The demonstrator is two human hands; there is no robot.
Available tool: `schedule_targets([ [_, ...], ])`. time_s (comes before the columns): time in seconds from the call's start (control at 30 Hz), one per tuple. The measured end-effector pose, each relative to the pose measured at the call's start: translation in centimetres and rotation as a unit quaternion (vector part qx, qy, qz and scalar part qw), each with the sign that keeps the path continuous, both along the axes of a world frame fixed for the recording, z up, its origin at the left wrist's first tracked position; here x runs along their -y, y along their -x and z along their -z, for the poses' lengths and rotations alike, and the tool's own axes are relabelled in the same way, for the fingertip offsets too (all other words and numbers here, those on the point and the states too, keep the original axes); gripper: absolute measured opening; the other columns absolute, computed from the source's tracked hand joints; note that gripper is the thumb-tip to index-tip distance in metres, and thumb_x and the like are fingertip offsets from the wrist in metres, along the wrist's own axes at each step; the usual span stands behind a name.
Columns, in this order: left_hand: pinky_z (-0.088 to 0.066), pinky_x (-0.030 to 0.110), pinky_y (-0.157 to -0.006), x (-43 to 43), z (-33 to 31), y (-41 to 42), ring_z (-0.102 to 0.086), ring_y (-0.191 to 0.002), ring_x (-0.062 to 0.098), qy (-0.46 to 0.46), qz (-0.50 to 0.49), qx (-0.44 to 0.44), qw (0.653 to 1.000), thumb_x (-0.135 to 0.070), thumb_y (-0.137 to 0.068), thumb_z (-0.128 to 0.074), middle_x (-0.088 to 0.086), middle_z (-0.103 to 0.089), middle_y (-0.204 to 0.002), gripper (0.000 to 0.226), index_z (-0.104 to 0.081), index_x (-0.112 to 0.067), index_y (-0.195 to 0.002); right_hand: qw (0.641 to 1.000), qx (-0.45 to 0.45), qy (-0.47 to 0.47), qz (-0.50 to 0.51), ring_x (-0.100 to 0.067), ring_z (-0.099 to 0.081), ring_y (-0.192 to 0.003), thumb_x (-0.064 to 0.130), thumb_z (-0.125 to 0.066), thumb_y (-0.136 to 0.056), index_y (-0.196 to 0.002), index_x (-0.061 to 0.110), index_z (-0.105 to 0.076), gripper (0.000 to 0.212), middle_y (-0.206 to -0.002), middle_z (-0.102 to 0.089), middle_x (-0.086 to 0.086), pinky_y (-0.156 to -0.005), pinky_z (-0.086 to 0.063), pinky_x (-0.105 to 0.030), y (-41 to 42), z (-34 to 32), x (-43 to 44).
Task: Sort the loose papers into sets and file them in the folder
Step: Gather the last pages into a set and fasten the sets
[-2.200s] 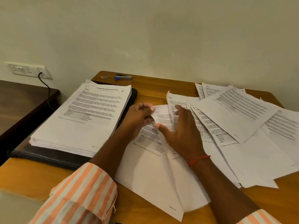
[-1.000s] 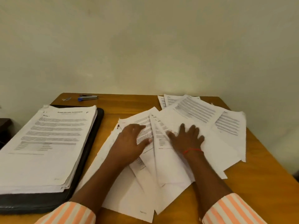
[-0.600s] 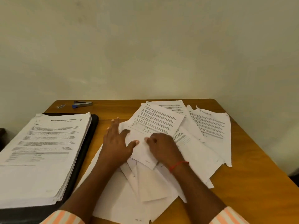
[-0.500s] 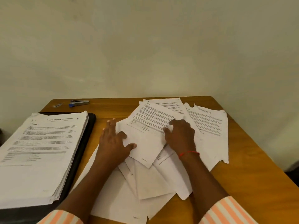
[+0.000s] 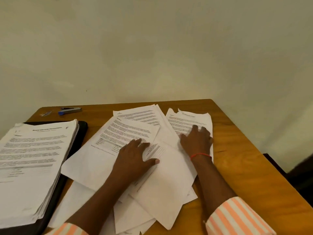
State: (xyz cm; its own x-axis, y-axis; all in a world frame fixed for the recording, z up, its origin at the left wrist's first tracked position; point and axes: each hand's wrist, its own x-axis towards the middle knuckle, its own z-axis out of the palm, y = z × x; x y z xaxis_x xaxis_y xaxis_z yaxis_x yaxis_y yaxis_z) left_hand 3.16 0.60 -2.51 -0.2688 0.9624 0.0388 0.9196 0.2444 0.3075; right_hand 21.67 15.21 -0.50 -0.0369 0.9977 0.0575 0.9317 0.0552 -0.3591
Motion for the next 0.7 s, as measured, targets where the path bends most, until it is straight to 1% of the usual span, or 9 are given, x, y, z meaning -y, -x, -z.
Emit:
schedule_targets([
  [0.1,-0.016,0.044,-0.122,0.0,0.4,0.2,-0.021,-0.151,0.017,-0.009,0.001,0.007,1.000,-0.098,-0.067,-0.021,-0.004,-0.026,-0.164,0.105,-0.035,-0.038,-0.152,0.997,0.015,0.062,0.048,-0.040,-0.020,-0.146,0.076,-0.047,-0.087,-0.153,0.016,-0.027,0.091,-0.157,-0.021,-0.024,-0.117,-0.020,-0.052,-1.6,1.1,-1.5],
  [0.23,-0.016,0.044,-0.121,-0.1,1.1,0.3,-0.022,-0.150,0.017,-0.023,0.001,0.006,1.000,-0.103,-0.059,-0.007,-0.005,-0.027,-0.163,0.116,-0.035,-0.039,-0.152,0.996,-0.012,0.028,0.084,-0.037,-0.034,-0.135,0.073,-0.065,-0.078,-0.145,0.014,-0.033,0.095,-0.145,-0.037,-0.022,-0.108,-0.033,-0.049,-2.1,0.4,-2.3],
  [0.3,-0.016,0.045,-0.121,-0.1,1.1,0.4,-0.021,-0.151,0.017,-0.018,0.000,0.005,1.000,-0.104,-0.058,-0.006,-0.006,-0.027,-0.163,0.117,-0.034,-0.039,-0.152,0.992,-0.078,0.001,0.095,-0.037,-0.049,-0.125,0.059,-0.077,-0.076,-0.138,0.008,-0.038,0.089,-0.136,-0.050,-0.021,-0.099,-0.047,-0.047,-2.8,0.3,-3.0],
  [0.37,-0.016,0.044,-0.121,-0.3,1.1,0.3,-0.021,-0.150,0.016,-0.024,0.001,0.016,1.000,-0.104,-0.059,-0.008,-0.008,-0.027,-0.163,0.116,-0.036,-0.040,-0.151,0.984,-0.163,-0.008,0.079,-0.037,-0.063,-0.107,0.037,-0.082,-0.080,-0.130,0.004,-0.040,0.073,-0.123,-0.062,-0.020,-0.079,-0.055,-0.041,-3.7,0.0,-3.6],
  [0.43,-0.016,0.042,-0.121,-0.3,1.0,0.0,-0.021,-0.150,0.015,-0.027,0.002,0.028,0.999,-0.104,-0.060,-0.011,-0.009,-0.028,-0.162,0.113,-0.037,-0.041,-0.150,0.975,-0.213,0.001,0.060,-0.037,-0.066,-0.102,0.018,-0.078,-0.085,-0.125,0.002,-0.040,0.057,-0.119,-0.065,-0.019,-0.070,-0.051,-0.035,-4.4,-0.5,-3.7],
  [0.5,-0.015,0.042,-0.121,-0.3,0.9,-0.1,-0.021,-0.150,0.014,-0.025,-0.001,0.045,0.999,-0.105,-0.059,-0.010,-0.010,-0.028,-0.162,0.114,-0.038,-0.042,-0.150,0.966,-0.255,0.003,0.027,-0.034,-0.065,-0.102,0.007,-0.073,-0.087,-0.121,0.001,-0.048,0.042,-0.118,-0.066,-0.018,-0.070,-0.046,-0.032,-5.0,-0.9,-3.6],
  [0.6,-0.016,0.041,-0.121,-0.2,0.4,-0.6,-0.024,-0.149,0.014,-0.024,0.010,0.083,0.996,-0.106,-0.057,-0.013,-0.009,-0.032,-0.161,0.116,-0.044,-0.040,-0.148,0.956,-0.266,-0.123,0.031,-0.029,-0.063,-0.093,0.002,-0.062,-0.092,-0.109,0.004,-0.061,0.017,-0.110,-0.068,-0.016,-0.071,-0.044,-0.030,-5.8,-1.7,-3.2],
  [0.63,-0.017,0.041,-0.121,-0.2,0.1,-0.8,-0.028,-0.148,0.013,-0.024,0.012,0.107,0.994,-0.104,-0.060,-0.021,-0.010,-0.035,-0.160,0.110,-0.047,-0.039,-0.146,0.940,-0.278,-0.189,0.063,-0.031,-0.064,-0.094,0.003,-0.059,-0.094,-0.111,0.004,-0.061,0.017,-0.110,-0.068,-0.017,-0.072,-0.044,-0.030,-6.1,-2.0,-3.3],
  [0.7,-0.027,0.040,-0.119,0.0,-0.8,-1.3,-0.041,-0.137,0.009,-0.050,0.004,0.194,0.980,-0.087,-0.073,-0.046,-0.013,-0.045,-0.151,0.083,-0.056,-0.037,-0.137,0.892,-0.329,-0.291,0.106,-0.028,-0.065,-0.099,0.007,-0.057,-0.097,-0.116,0.003,-0.059,0.019,-0.113,-0.069,-0.016,-0.074,-0.045,-0.022,-6.4,-3.0,-3.0],
])
